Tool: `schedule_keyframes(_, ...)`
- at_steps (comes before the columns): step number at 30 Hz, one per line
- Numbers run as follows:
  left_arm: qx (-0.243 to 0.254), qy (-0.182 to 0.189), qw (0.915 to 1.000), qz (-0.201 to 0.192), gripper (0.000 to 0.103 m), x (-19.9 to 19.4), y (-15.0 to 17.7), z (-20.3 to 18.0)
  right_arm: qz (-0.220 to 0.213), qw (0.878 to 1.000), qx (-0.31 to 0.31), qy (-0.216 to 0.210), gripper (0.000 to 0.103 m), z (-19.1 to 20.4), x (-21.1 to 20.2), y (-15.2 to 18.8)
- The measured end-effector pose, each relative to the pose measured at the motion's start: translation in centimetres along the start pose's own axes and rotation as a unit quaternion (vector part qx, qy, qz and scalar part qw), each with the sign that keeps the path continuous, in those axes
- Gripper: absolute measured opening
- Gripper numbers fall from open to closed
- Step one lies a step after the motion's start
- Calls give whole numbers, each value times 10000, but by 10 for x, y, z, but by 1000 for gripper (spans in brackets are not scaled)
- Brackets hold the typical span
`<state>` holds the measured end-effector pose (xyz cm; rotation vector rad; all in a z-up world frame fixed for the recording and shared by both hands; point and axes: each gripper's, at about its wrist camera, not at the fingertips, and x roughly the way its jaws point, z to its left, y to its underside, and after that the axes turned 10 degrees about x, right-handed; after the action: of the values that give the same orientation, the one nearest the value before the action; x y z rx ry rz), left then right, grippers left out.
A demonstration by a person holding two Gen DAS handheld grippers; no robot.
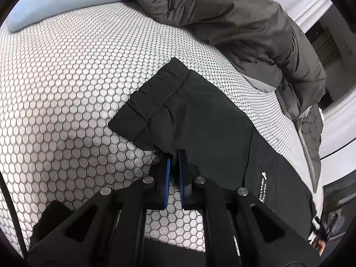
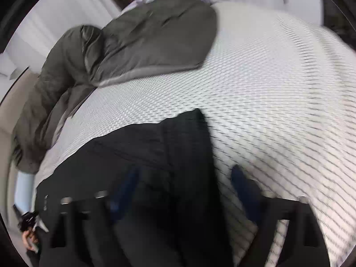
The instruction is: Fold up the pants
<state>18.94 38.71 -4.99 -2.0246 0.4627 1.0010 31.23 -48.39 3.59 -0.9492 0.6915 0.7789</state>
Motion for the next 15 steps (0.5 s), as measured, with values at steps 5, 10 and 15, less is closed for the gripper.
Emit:
schedule_keyframes(5, 127, -96, 9994, -298, 4, 9, -17, -4, -499, 9952, -551, 639, 7, 16, 13, -24)
schedule_keyframes(10, 200, 34, 9992, -347, 12, -5, -14, -10, -635, 9968, -93, 468, 31, 3, -8, -34)
schedule_keyframes(15, 355, 91, 9929, -1128, 87, -87, 41, 9, -1355, 9895, -434, -238, 95, -4, -100, 37)
